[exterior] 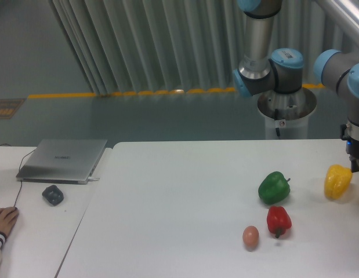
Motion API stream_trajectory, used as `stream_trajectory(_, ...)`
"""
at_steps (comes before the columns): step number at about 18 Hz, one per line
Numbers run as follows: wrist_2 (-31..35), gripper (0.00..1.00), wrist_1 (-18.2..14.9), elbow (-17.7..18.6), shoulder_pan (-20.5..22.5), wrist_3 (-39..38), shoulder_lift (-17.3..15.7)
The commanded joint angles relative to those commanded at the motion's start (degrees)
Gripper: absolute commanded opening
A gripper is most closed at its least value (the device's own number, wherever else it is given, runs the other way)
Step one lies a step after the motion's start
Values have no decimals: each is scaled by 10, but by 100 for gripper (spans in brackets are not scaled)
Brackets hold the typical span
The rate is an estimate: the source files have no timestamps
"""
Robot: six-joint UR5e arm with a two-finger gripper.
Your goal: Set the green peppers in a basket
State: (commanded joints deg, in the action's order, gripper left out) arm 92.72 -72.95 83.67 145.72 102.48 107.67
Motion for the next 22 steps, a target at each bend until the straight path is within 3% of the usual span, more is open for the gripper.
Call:
stream_trajectory(6,-1,100,0,6,-2,-2,0)
stream_trajectory(10,-14,100,0,16,-2,-42,1)
stream_trajectory(13,-35,100,34,40,8,-44,-1)
stream_trajectory(18,-35,100,35,41,13,-46,-1)
stream_trajectory(22,-40,100,34,44,12,-111,-1)
